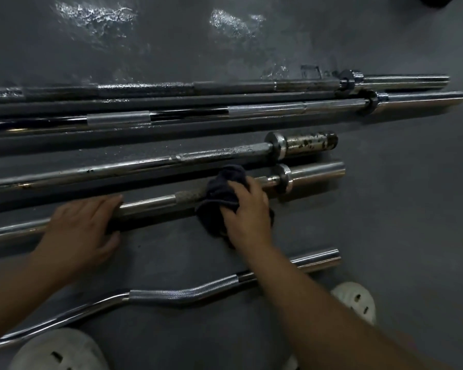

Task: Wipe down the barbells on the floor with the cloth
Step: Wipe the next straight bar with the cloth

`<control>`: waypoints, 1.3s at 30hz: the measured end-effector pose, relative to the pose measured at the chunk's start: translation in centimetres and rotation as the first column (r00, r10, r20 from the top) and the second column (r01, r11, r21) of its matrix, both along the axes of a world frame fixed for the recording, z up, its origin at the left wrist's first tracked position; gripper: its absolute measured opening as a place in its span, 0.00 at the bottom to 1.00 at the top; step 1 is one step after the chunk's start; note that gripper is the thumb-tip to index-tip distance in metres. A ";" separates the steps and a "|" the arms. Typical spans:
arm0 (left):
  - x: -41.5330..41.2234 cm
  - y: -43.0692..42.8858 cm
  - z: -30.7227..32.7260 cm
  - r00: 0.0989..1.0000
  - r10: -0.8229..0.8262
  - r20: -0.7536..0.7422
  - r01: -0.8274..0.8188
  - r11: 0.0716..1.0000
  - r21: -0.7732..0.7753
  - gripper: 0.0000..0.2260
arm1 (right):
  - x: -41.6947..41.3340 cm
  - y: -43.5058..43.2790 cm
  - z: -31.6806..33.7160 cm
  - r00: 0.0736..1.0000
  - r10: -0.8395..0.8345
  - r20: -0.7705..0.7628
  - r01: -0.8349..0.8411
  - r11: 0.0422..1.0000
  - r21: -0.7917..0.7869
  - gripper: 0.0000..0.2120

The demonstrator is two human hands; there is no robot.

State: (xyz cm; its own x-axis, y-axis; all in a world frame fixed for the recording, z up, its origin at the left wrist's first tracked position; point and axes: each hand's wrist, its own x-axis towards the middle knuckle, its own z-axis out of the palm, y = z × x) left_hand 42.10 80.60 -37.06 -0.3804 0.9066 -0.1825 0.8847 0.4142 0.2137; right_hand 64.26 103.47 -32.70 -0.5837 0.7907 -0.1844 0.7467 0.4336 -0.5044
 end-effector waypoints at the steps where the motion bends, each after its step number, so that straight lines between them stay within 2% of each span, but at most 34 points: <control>1: 0.1 0.6 0.1 1.000 0.023 -0.015 -0.023 1.000 0.016 0.26 | 0.7 2.0 0.0 0.995 0.095 0.019 -0.096 0.995 0.016 0.22; 2: 0.0 1.2 0.2 0.999 0.041 -0.035 -0.040 0.999 0.027 0.21 | 1.5 4.1 -0.1 0.995 0.095 0.025 -0.096 0.993 0.062 0.20; 4: -0.2 2.5 0.7 0.997 0.072 -0.038 -0.074 0.996 -0.053 0.14 | 2.3 6.2 0.0 0.993 -0.112 -0.044 0.117 0.983 0.139 0.16; 6: -1.2 3.2 1.2 0.997 0.078 -0.005 -0.077 0.972 -0.222 0.15 | 0.6 4.1 -0.4 0.955 -0.294 -0.039 0.297 0.949 0.109 0.16; 7: -1.9 3.2 1.2 0.996 0.072 0.047 -0.057 0.962 -0.266 0.17 | -0.4 2.4 -0.4 0.953 -0.304 -0.012 0.304 0.951 0.058 0.16; 9: -3.4 3.4 1.0 0.973 0.097 0.208 -0.030 0.953 -0.302 0.21 | -0.6 1.1 -0.1 0.990 -0.141 0.017 0.141 0.990 0.002 0.18; 11: -4.4 3.8 0.6 0.934 0.147 0.327 -0.027 0.938 -0.345 0.24 | 1.4 3.3 0.9 0.996 0.000 0.086 -0.003 1.000 0.029 0.19; 12: -4.6 3.9 0.4 0.934 0.149 0.326 -0.017 0.926 -0.377 0.24 | 2.4 4.7 1.1 0.991 -0.015 0.136 0.003 0.996 0.088 0.19; 14: -4.1 3.7 -0.7 0.967 0.136 0.217 -0.039 0.917 -0.398 0.24 | 3.5 5.1 1.2 0.963 -0.150 0.223 0.108 0.976 0.189 0.20; 16: -3.3 2.7 -1.9 0.990 0.122 0.077 -0.093 0.949 -0.300 0.21 | 2.3 2.0 0.4 0.943 -0.295 0.156 0.273 0.951 0.149 0.23; 18: -2.4 1.4 -2.5 0.992 0.126 0.029 -0.118 0.974 -0.195 0.18 | 1.4 -0.8 -0.4 0.887 -0.460 0.045 0.462 0.884 -0.070 0.22; 20: -1.1 0.4 -2.7 0.996 0.088 0.003 -0.086 0.987 -0.139 0.18 | 2.4 -0.6 -0.9 0.834 -0.551 0.023 0.531 0.790 -0.306 0.15; 22: 0.2 -0.4 -2.6 0.999 0.035 -0.022 -0.035 0.999 -0.016 0.16 | 3.7 1.4 -0.5 0.731 -0.683 -0.019 0.600 0.655 -0.459 0.11; 24: 0.8 -0.8 -2.6 0.998 0.013 -0.055 -0.008 0.996 0.088 0.12 | 3.1 2.2 -0.3 0.613 -0.788 -0.062 0.691 0.572 -0.442 0.17; 25: 1.1 -1.0 -2.6 0.998 0.013 -0.064 -0.006 0.994 0.106 0.13 | 2.0 1.8 -0.2 0.598 -0.800 -0.053 0.725 0.568 -0.390 0.22; 27: 1.5 -1.6 -3.1 0.996 0.023 -0.086 -0.015 0.995 0.094 0.15 | 0.3 -0.5 0.2 0.632 -0.774 -0.048 0.726 0.612 -0.314 0.28; 28: 1.6 -1.9 -3.2 0.995 0.023 -0.098 -0.015 0.997 0.081 0.15 | 0.3 -1.0 0.4 0.662 -0.748 -0.044 0.705 0.642 -0.302 0.28; 31: 1.0 -1.6 -3.6 0.998 0.032 -0.051 -0.034 0.998 -0.043 0.12 | 3.4 1.7 1.9 0.840 -0.541 0.040 0.519 0.781 -0.347 0.13; 32: 0.1 -1.2 -3.7 0.998 0.069 0.002 -0.068 0.989 -0.132 0.14 | 4.5 3.1 2.5 0.880 -0.470 0.064 0.463 0.821 -0.335 0.10; 34: -1.7 0.2 -3.5 0.981 0.148 0.123 -0.100 0.938 -0.331 0.21 | 5.2 4.8 3.0 0.882 -0.468 0.050 0.469 0.865 -0.178 0.13; 36: -3.3 1.7 -2.7 0.938 0.164 0.305 -0.043 0.929 -0.368 0.24 | 3.3 3.9 2.3 0.900 -0.433 0.055 0.435 0.900 -0.022 0.22; 38: -3.4 3.0 -1.4 0.874 0.177 0.452 0.008 0.925 -0.380 0.21 | 0.3 0.6 1.1 0.921 -0.359 0.149 0.364 0.931 -0.005 0.26; 39: -3.4 3.4 -1.1 0.866 0.171 0.470 0.020 0.927 -0.375 0.18 | -0.8 -0.8 0.9 0.933 -0.324 0.159 0.332 0.943 -0.029 0.25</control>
